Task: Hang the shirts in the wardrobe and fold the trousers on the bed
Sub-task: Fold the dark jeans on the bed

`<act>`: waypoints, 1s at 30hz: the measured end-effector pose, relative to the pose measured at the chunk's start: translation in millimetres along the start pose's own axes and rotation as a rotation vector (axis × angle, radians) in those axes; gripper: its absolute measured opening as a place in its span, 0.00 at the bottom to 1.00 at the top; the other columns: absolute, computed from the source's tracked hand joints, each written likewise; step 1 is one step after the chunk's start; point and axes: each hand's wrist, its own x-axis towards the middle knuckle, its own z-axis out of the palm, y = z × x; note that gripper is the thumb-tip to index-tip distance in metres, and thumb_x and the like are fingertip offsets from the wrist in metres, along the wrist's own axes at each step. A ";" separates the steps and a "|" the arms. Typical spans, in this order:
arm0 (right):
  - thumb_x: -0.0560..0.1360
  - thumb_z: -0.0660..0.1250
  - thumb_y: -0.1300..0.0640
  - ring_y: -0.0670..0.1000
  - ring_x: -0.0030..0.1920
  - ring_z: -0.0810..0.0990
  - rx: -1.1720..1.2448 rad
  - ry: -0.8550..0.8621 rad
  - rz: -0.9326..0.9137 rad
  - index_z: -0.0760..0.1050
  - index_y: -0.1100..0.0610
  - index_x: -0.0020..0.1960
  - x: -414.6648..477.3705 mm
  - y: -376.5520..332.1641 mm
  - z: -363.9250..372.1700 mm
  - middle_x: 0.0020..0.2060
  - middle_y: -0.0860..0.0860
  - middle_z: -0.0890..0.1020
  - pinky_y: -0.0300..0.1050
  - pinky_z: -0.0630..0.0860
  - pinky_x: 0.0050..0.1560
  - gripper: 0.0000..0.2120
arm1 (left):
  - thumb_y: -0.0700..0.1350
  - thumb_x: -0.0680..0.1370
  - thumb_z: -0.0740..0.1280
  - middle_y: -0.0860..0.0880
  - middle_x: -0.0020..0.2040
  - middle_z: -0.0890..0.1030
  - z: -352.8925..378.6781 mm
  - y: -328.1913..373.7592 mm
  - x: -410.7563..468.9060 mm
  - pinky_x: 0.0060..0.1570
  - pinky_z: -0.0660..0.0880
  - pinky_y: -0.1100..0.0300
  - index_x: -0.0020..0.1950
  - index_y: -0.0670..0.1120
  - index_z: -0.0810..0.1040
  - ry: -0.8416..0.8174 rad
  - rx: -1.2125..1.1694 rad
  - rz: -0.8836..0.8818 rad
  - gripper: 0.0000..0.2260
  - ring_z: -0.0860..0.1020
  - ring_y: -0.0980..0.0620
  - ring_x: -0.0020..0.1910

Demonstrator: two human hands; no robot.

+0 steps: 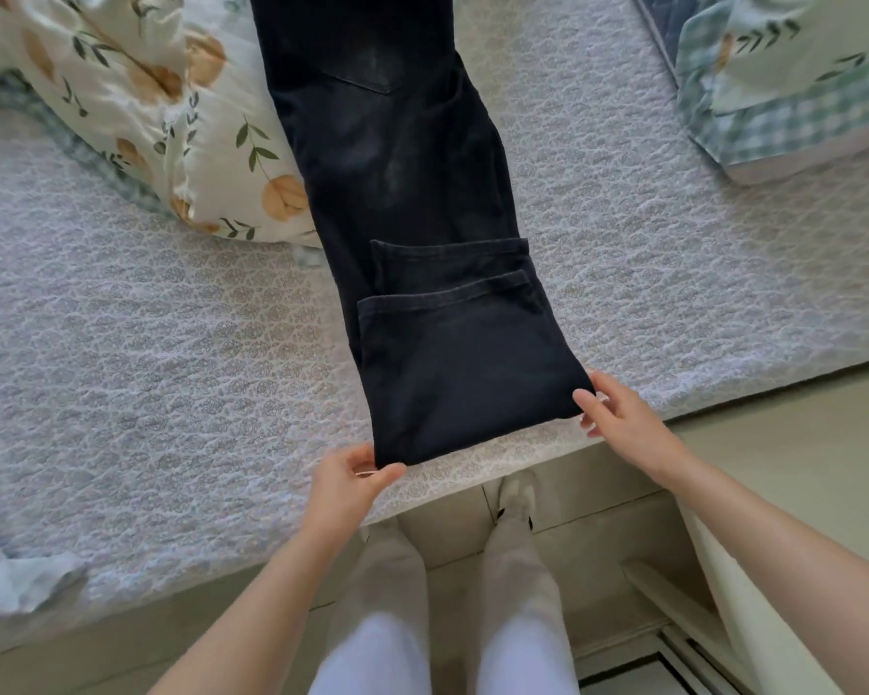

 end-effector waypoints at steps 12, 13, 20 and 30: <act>0.80 0.59 0.55 0.54 0.40 0.76 -0.623 -0.279 0.081 0.73 0.58 0.38 -27.5 80.8 -91.4 0.37 0.53 0.77 0.50 0.71 0.43 0.14 | 0.44 0.78 0.69 0.57 0.44 0.85 117.8 -13.0 -68.8 0.45 0.73 0.64 0.47 0.51 0.84 -0.102 0.016 -0.225 0.04 0.82 0.56 0.49; 0.80 0.60 0.57 0.54 0.43 0.78 -0.618 -0.274 0.107 0.75 0.56 0.40 -24.1 86.0 -93.4 0.40 0.53 0.80 0.51 0.74 0.47 0.11 | 0.44 0.78 0.69 0.55 0.46 0.85 123.3 -14.2 -65.4 0.49 0.75 0.61 0.50 0.50 0.83 -0.076 0.003 -0.232 0.04 0.82 0.54 0.51; 0.78 0.58 0.64 0.51 0.54 0.75 -0.518 -0.152 -0.004 0.63 0.48 0.69 2.9 57.7 -79.8 0.60 0.48 0.70 0.47 0.74 0.50 0.22 | 0.38 0.77 0.69 0.54 0.46 0.81 125.0 3.7 -31.7 0.39 0.74 0.66 0.59 0.46 0.74 0.053 -0.091 -0.277 0.12 0.80 0.58 0.45; 0.73 0.60 0.71 0.57 0.66 0.67 -1.006 -0.171 -0.426 0.61 0.52 0.73 54.2 21.2 -85.7 0.69 0.54 0.63 0.52 0.75 0.54 0.31 | 0.30 0.70 0.66 0.46 0.60 0.75 94.6 6.8 -4.7 0.50 0.76 0.50 0.68 0.42 0.72 0.328 0.723 0.331 0.26 0.73 0.45 0.56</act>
